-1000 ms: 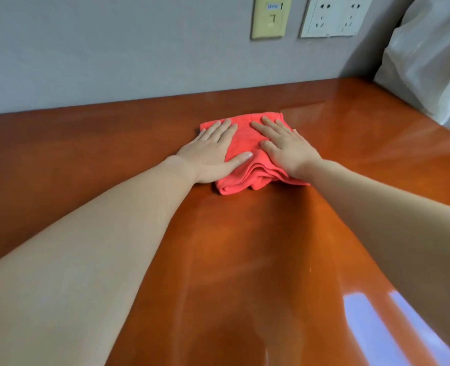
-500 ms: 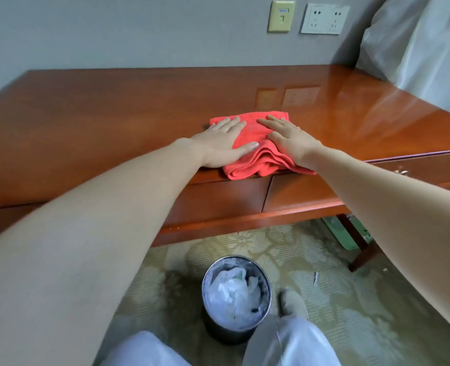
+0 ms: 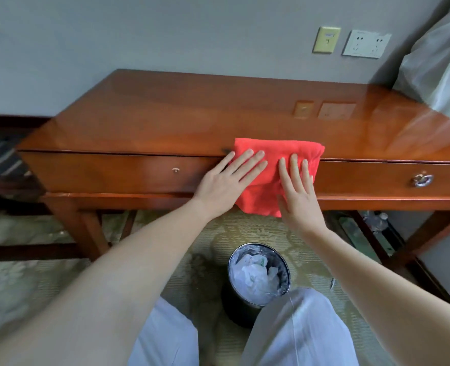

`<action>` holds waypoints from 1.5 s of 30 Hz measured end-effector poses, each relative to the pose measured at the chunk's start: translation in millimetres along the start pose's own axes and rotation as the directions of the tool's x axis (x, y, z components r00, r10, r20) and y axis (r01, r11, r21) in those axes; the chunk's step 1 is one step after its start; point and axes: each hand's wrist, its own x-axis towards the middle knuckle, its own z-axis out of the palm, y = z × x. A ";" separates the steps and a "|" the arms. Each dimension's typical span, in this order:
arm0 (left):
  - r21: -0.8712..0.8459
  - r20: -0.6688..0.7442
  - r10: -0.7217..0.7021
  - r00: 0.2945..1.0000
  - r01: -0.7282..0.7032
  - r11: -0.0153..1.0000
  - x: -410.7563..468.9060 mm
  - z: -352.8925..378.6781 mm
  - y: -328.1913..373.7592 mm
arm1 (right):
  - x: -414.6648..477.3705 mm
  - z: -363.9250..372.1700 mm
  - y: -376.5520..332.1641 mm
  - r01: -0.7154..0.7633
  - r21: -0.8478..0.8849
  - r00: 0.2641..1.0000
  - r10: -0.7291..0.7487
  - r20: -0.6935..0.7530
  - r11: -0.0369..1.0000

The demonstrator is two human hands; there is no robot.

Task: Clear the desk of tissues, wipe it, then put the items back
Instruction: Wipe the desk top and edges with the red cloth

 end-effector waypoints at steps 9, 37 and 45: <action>-0.111 0.078 -0.129 0.989 0.137 0.984 -64.7 50.9 39.9 | -23.4 41.8 -7.4 0.111 -0.235 0.989 -0.130 -0.068 0.966; 0.151 0.189 -0.308 0.932 0.283 0.947 -279.2 17.5 -168.0 | 35.0 178.8 -248.7 0.343 -0.115 0.914 -0.359 -0.188 0.932; 0.175 0.185 -0.410 0.893 0.381 0.908 -335.3 -2.9 -225.5 | 58.5 203.1 -343.2 0.429 -0.167 0.857 -0.458 -0.234 0.888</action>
